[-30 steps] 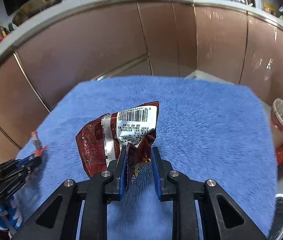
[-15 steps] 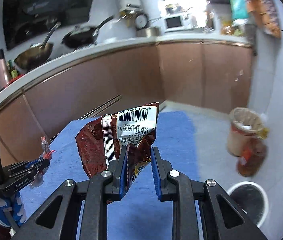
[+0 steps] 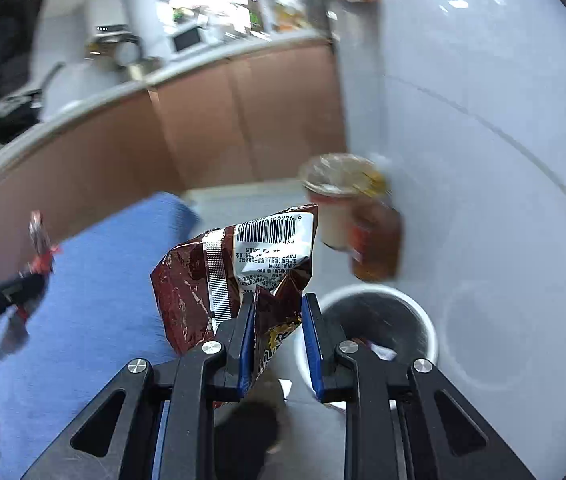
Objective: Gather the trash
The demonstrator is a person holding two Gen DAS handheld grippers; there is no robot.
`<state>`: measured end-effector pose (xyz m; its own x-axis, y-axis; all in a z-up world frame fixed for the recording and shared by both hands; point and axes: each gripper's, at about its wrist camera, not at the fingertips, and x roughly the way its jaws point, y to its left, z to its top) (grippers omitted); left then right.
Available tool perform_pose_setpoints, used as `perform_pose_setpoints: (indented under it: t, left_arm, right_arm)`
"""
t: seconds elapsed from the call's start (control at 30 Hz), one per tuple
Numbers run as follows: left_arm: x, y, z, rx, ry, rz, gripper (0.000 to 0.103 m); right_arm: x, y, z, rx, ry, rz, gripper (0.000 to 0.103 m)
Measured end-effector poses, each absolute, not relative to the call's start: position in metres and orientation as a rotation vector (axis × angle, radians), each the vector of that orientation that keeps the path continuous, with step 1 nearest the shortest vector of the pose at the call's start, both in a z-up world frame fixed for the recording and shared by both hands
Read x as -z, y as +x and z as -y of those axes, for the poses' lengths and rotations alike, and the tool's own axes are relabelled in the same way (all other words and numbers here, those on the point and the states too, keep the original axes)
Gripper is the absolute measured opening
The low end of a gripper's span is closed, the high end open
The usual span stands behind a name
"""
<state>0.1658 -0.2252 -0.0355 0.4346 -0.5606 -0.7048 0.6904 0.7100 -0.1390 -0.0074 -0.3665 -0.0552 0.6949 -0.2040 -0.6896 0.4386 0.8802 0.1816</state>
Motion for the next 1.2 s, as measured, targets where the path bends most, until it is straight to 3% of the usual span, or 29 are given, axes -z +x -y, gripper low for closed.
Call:
perform_pose_setpoints:
  t: [0.33, 0.53, 0.6, 0.7, 0.77, 0.83, 0.93, 1.1, 1.2]
  left_arm:
    - [0.115, 0.204, 0.387, 0.926, 0.245, -1.036, 0.015]
    - [0.166, 0.213, 0.436, 0.964, 0.26, -1.152, 0.017]
    - [0.18, 0.212, 0.444, 0.969, 0.26, -1.176, 0.02]
    - [0.194, 0.215, 0.449, 0.962, 0.244, -1.2, 0.039]
    - [0.197, 0.217, 0.448, 0.957, 0.219, -1.203, 0.051]
    - [0.199, 0.22, 0.449, 0.954, 0.201, -1.209, 0.053]
    - [0.195, 0.219, 0.444, 0.953, 0.183, -1.202, 0.054]
    - [0.162, 0.215, 0.424, 0.908, 0.166, -1.106, 0.054]
    - [0.131, 0.21, 0.406, 0.854, 0.173, -1.014, 0.054]
  right_arm:
    - [0.149, 0.003, 0.428, 0.513, 0.442, -0.879, 0.022]
    - [0.194, 0.014, 0.462, 0.555, 0.501, -0.931, 0.025]
    - [0.21, 0.017, 0.477, 0.569, 0.513, -0.945, 0.025]
    - [0.227, 0.023, 0.49, 0.575, 0.536, -0.963, 0.025]
    - [0.234, 0.025, 0.494, 0.576, 0.544, -0.973, 0.026]
    - [0.24, 0.024, 0.495, 0.578, 0.549, -0.983, 0.031]
    - [0.243, 0.021, 0.493, 0.58, 0.555, -0.983, 0.038]
    - [0.22, 0.019, 0.482, 0.586, 0.542, -0.945, 0.039]
    - [0.188, 0.02, 0.47, 0.582, 0.515, -0.889, 0.048]
